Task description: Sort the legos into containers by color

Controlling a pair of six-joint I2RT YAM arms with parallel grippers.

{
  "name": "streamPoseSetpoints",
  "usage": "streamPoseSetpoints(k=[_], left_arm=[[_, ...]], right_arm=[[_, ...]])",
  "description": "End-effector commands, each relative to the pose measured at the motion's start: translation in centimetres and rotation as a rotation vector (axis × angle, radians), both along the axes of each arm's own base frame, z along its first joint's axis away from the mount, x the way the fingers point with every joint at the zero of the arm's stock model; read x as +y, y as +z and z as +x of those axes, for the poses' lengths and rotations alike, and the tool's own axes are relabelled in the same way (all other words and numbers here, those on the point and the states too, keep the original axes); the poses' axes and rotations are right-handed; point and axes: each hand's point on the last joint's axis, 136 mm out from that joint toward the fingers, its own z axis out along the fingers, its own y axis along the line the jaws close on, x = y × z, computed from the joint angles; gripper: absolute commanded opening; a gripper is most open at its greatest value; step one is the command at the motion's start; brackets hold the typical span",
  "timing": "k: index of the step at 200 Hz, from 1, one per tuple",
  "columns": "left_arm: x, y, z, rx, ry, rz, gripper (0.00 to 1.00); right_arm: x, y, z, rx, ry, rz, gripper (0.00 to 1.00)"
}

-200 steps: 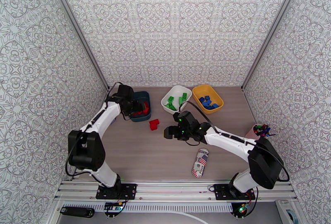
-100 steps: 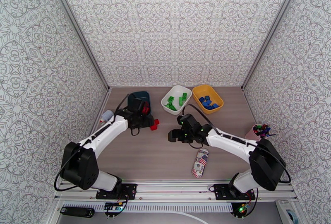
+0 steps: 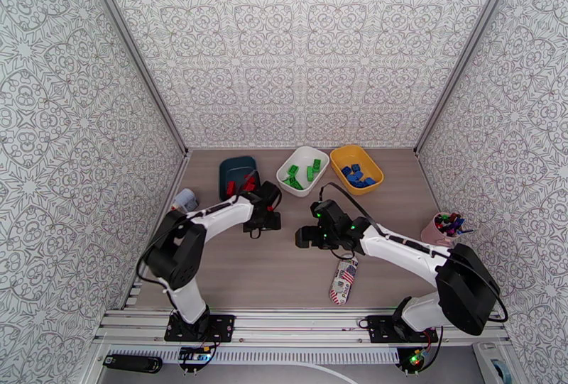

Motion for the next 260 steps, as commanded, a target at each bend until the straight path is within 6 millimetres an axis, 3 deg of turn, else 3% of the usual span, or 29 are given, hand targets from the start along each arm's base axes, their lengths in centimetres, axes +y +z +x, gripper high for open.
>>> streamPoseSetpoints(k=[1,95,156,184,216,260], left_arm=[[-0.1,0.0,1.8,-0.047,0.043,0.019,0.84],[1.6,-0.5,5.1,-0.061,0.088,0.031,0.69],[-0.1,0.4,4.5,-0.07,0.041,0.0,0.45],[-1.8,1.6,3.2,-0.086,-0.004,-0.045,0.4],[-3.1,3.6,1.3,-0.114,-0.052,-0.104,0.39],[-0.3,8.3,1.8,-0.197,-0.022,-0.153,0.4]], right_arm=[[-1.2,0.1,0.0,-0.016,-0.011,-0.023,0.85],[-1.6,0.3,0.2,-0.016,-0.022,-0.007,0.86],[-0.8,0.2,0.5,-0.001,-0.02,0.014,0.85],[1.0,0.0,0.6,0.032,0.003,0.087,0.81],[4.5,0.1,1.1,0.063,0.038,0.199,0.78],[9.0,1.9,2.7,0.065,0.095,0.277,0.74]])
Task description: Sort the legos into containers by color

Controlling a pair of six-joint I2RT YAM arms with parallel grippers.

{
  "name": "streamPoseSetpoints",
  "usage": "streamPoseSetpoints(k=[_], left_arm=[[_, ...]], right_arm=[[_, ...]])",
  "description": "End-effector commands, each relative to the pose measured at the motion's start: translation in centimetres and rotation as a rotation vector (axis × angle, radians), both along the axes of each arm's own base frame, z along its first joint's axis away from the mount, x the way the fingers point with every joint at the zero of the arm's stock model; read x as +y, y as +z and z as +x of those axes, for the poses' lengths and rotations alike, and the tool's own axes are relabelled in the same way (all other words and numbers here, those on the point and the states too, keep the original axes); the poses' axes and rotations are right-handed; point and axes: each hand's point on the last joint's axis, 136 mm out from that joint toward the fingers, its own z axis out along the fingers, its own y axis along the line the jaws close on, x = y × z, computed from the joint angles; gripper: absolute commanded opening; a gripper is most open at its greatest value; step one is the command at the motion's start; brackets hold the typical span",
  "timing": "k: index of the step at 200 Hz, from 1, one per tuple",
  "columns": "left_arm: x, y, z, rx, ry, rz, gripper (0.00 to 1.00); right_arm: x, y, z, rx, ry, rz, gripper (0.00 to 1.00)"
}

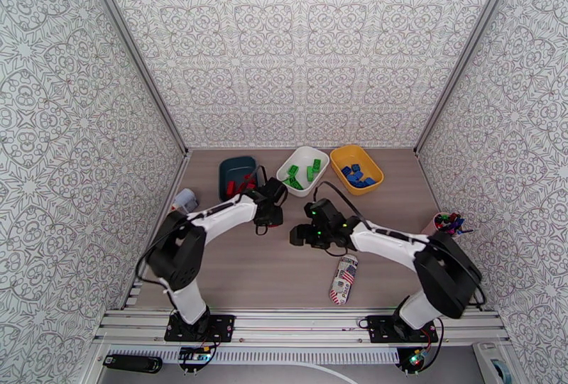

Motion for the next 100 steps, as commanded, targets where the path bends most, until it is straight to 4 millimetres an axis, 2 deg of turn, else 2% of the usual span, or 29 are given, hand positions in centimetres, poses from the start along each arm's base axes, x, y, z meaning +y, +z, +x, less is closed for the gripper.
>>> streamPoseSetpoints(k=[1,31,57,79,100], left_arm=[[1.8,2.9,0.8,-0.055,0.01,-0.035,0.4],[5.8,5.7,3.5,-0.092,0.059,-0.039,0.41],[8.9,6.8,6.6,-0.108,0.095,-0.024,0.46],[10.3,6.9,8.9,-0.105,0.113,-0.029,0.56],[10.6,6.9,9.7,-0.099,0.114,-0.007,0.71]], right_arm=[[3.8,3.8,1.6,-0.043,0.038,0.133,0.74],[5.2,5.8,2.7,-0.066,0.049,0.16,0.74],[5.0,6.8,3.1,-0.088,0.042,0.149,0.74],[4.4,6.9,2.9,-0.096,0.033,0.129,0.74],[3.1,6.5,2.5,-0.1,0.02,0.093,0.74]])
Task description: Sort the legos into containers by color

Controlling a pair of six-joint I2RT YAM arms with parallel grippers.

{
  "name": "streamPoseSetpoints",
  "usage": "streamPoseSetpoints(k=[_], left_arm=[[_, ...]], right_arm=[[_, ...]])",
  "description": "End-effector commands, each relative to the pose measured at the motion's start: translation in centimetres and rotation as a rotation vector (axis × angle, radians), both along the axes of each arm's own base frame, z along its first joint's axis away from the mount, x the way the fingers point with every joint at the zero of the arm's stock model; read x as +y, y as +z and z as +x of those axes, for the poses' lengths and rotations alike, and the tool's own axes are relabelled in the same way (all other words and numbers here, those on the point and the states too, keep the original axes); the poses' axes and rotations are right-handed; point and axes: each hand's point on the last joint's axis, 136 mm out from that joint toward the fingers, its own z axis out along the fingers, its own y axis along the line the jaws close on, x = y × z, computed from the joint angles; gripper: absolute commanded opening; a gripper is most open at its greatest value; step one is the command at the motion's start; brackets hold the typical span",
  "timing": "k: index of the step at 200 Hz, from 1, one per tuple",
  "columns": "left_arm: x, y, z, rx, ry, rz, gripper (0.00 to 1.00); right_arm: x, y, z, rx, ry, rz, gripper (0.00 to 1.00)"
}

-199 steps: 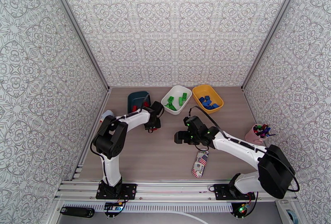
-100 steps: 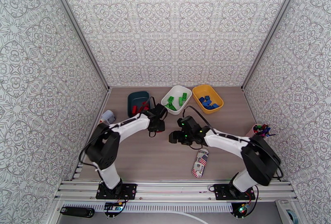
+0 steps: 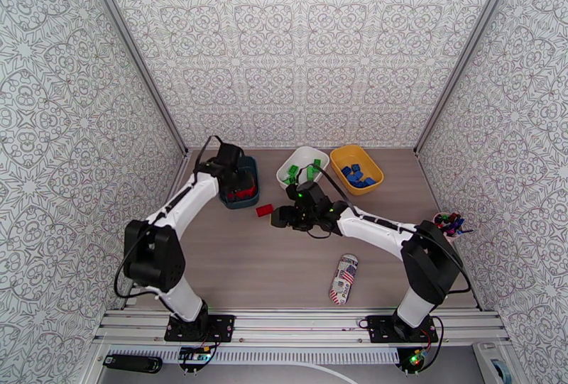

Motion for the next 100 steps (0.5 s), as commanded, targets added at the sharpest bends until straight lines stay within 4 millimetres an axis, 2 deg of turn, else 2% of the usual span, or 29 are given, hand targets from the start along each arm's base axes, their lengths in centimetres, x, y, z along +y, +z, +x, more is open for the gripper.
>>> streamPoseSetpoints(k=[1,20,41,75,100], left_arm=[[-0.2,-0.6,0.1,0.053,-0.047,0.02,0.72],[-0.9,-0.2,-0.5,0.033,-0.064,0.035,0.8],[-2.0,0.1,-1.9,0.009,-0.102,0.053,0.84],[-5.3,0.5,-4.7,-0.059,-0.242,0.089,0.89],[-7.9,-0.8,-6.5,-0.06,-0.373,0.124,0.89]], right_arm=[[-1.5,0.5,-0.6,-0.018,-0.017,-0.04,0.74],[-2.9,0.0,-1.1,-0.02,-0.036,-0.071,0.76],[-4.5,-0.8,-1.6,-0.012,-0.055,-0.095,0.77],[-6.8,-2.0,-2.2,0.002,-0.079,-0.13,0.78],[-8.0,-2.6,-2.5,0.01,-0.096,-0.142,0.78]])
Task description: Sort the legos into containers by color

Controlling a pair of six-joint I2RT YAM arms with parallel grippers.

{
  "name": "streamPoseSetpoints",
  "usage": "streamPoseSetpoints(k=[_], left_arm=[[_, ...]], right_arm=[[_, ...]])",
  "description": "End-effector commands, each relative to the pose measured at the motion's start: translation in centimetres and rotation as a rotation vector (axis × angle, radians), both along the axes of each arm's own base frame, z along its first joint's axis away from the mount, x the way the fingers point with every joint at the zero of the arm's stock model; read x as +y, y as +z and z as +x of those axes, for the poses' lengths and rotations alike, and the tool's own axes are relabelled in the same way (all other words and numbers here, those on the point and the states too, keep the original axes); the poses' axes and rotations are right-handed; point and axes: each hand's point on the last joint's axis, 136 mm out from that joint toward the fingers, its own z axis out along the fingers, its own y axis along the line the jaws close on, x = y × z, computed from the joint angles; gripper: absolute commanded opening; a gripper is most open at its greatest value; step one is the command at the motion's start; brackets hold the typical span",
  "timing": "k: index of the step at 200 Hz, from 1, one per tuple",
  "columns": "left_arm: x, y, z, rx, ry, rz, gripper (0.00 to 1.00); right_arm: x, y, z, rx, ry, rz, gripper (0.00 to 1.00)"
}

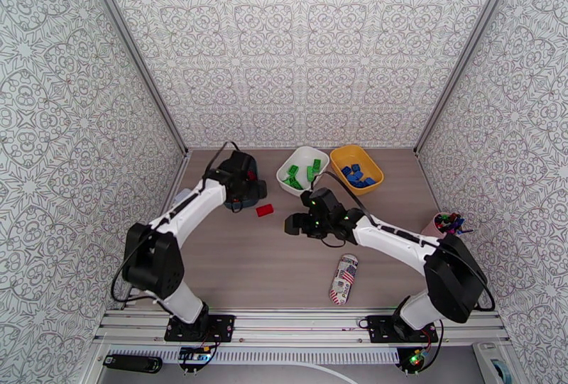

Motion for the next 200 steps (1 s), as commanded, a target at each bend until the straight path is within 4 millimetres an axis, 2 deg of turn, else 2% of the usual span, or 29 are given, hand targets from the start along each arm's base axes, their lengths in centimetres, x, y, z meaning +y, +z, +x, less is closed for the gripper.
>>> streamPoseSetpoints(k=[1,42,75,102,147,200], left_arm=[[-1.9,0.0,-0.5,-0.057,-0.121,0.04,0.9],[-5.0,-3.4,-1.0,-0.006,-0.298,0.163,0.88],[-6.9,-6.3,0.1,0.053,-0.401,0.255,0.85],[-8.1,-7.8,1.4,0.087,-0.457,0.307,0.84],[-6.8,-10.5,3.8,0.147,-0.436,0.388,0.84],[-3.8,-12.7,5.0,0.209,-0.383,0.463,0.84]], right_arm=[[-1.8,-0.7,-0.4,-0.002,-0.021,-0.038,0.78],[-3.5,-1.3,-1.5,0.006,-0.037,-0.06,0.79],[-5.3,-1.8,-2.9,0.012,-0.061,-0.084,0.79],[-6.7,-1.5,-3.9,0.003,-0.081,-0.1,0.8],[-8.3,-0.9,-4.7,-0.014,-0.106,-0.123,0.81],[-8.2,-0.7,-4.5,-0.015,-0.104,-0.118,0.81]])
